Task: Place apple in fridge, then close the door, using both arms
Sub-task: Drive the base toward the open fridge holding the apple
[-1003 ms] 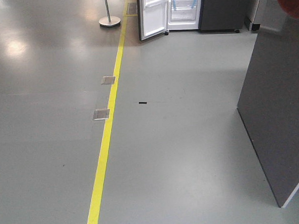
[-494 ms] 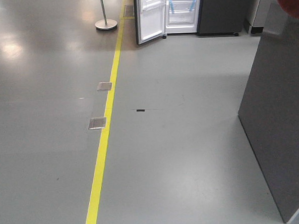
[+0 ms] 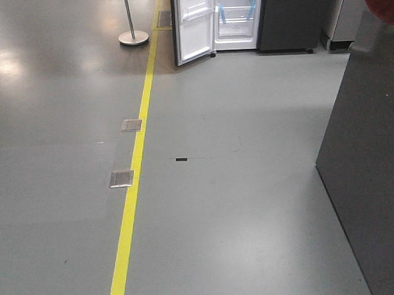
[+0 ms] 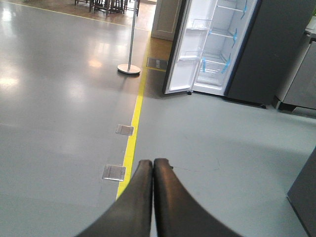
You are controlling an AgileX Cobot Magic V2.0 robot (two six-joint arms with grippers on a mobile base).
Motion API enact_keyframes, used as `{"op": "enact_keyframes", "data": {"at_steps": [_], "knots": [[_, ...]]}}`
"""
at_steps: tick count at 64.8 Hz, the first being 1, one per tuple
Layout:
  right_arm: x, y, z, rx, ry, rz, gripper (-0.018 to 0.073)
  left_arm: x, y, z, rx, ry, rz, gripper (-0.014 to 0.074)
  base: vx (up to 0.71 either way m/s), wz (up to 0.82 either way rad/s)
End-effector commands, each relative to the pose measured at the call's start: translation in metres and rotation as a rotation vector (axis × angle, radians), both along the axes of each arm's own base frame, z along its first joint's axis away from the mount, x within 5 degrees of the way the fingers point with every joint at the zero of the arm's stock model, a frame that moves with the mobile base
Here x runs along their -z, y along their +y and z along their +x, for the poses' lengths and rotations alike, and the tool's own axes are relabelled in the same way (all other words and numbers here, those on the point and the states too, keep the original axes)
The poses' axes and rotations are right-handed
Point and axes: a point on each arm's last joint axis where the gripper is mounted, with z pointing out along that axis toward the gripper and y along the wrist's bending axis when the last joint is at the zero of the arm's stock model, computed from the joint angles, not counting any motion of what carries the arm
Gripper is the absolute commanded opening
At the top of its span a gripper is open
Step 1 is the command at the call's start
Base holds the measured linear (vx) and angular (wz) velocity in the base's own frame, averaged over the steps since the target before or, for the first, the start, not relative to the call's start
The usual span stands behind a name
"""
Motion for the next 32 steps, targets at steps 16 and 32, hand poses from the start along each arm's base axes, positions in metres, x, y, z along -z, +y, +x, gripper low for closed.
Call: {"op": "enact_keyframes", "data": {"at_steps": [16, 32], "knots": [[-0.0183, 0.0001, -0.0076, 0.008, -0.118, 0.025, 0.0101, -0.0132, -0.0001, -0.0008, 0.0, -0.106, -0.006, -0.0006, 0.27, -0.03], [-0.0183, 0.0001, -0.0076, 0.008, -0.118, 0.025, 0.0101, -0.0132, -0.0001, -0.0008, 0.0, -0.106, -0.006, -0.0006, 0.28, -0.03]]}}
